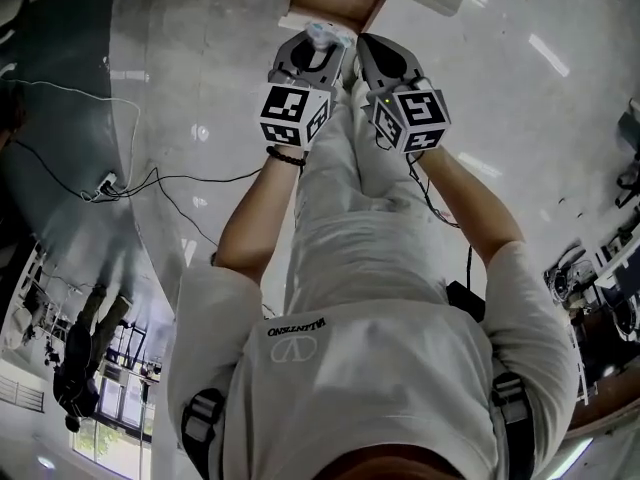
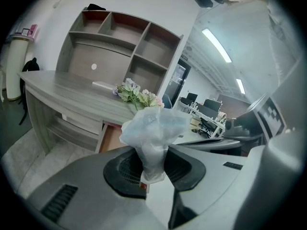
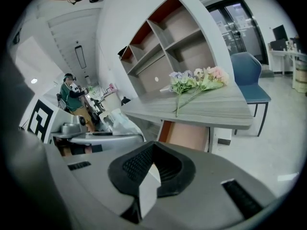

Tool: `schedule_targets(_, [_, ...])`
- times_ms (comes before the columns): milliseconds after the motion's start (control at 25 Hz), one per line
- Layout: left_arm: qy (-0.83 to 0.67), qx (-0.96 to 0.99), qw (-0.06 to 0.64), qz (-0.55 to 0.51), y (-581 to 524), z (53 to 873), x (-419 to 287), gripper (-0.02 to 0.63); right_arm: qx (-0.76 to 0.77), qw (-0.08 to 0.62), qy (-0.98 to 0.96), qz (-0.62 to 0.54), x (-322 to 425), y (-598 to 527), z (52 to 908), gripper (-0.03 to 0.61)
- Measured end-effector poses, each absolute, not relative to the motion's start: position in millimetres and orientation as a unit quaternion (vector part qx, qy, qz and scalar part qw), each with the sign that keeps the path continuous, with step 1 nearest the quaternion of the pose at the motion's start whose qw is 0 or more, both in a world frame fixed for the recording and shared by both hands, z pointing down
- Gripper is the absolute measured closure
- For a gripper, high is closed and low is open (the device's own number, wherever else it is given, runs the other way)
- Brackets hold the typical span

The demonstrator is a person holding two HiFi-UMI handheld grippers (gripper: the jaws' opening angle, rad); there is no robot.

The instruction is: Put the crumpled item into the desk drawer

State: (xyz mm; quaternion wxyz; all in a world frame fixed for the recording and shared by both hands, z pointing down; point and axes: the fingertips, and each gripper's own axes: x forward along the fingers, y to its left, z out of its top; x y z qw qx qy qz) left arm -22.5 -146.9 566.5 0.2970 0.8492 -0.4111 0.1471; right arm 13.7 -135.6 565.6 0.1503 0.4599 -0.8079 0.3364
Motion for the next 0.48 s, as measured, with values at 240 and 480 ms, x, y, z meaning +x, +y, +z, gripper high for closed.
schedule_targets(240, [-0.42,0.836,0.32,0.151,-150.9,604.5,-25.5,0.517,0.468,0.159,-0.805,0.327,12.0,-145.9,600.8,0.58])
schedule_targets(480, [-0.425,0.828,0.325,0.164,-157.5,631.9,-27.4,0.517,0.473,0.162,-0.804,0.321,17.3,-159.1,618.3,0.58])
